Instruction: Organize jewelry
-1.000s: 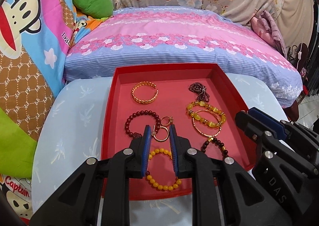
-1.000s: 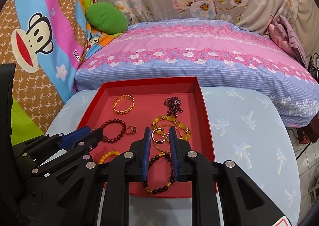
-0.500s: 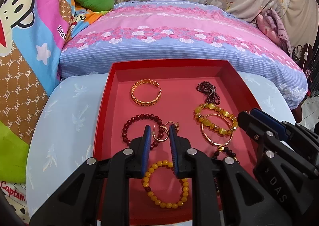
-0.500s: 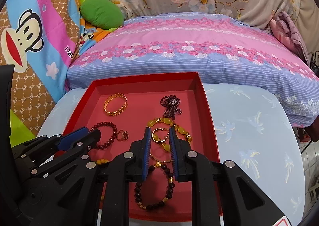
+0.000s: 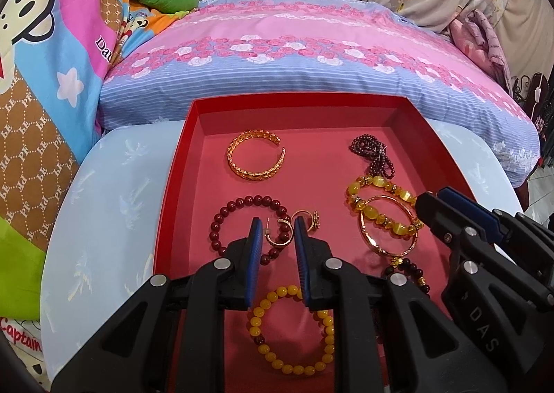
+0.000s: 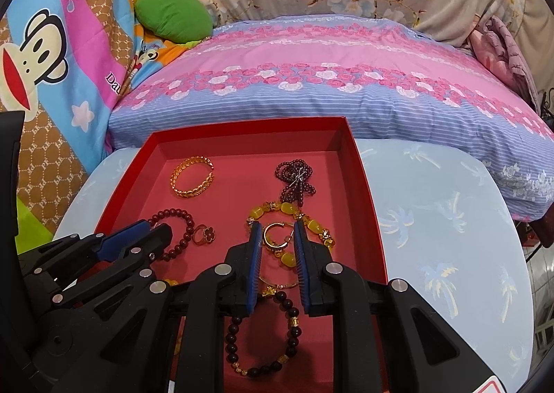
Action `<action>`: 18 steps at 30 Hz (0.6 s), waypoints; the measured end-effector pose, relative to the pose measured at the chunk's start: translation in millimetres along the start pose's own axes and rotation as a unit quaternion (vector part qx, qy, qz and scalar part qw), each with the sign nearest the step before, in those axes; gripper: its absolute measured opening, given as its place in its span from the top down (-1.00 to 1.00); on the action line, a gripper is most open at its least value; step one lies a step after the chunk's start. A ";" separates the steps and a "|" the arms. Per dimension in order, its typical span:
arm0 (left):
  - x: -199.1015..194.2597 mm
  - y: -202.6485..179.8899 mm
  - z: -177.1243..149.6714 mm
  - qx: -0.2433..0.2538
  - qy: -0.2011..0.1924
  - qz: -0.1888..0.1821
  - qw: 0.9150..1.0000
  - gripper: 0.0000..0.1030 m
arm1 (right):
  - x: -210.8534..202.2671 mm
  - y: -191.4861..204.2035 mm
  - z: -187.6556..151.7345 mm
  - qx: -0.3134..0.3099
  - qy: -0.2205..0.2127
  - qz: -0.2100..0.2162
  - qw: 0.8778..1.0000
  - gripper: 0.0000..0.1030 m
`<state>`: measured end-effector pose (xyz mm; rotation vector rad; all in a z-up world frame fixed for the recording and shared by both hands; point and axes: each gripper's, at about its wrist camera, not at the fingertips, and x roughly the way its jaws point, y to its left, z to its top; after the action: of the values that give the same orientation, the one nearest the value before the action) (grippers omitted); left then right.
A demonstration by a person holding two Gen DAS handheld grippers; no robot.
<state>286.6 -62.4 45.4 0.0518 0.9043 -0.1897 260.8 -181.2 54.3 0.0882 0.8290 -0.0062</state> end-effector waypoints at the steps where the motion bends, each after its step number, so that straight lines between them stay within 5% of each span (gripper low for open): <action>1: 0.8 0.1 0.0 -0.001 0.001 0.001 1.000 0.64 | 0.5 0.1 -0.1 0.000 0.000 -0.001 1.000 0.65; 7: 3.8 -1.0 -1.3 -0.001 0.006 0.001 1.000 0.64 | 2.7 -1.2 0.2 0.004 0.000 -0.005 1.000 0.64; 11: 1.1 -2.0 -1.3 -0.001 0.001 0.008 1.000 0.33 | 2.0 -1.7 0.3 0.007 0.001 -0.006 1.000 0.58; 18: -12.8 -4.3 -1.2 0.002 -0.013 0.011 1.000 0.21 | -10.1 -4.4 -0.4 0.015 -0.006 -0.008 1.000 0.42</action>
<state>277.1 -64.7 54.8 0.0638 0.8777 -0.1718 253.5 -185.8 61.1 0.1096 0.8185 -0.0332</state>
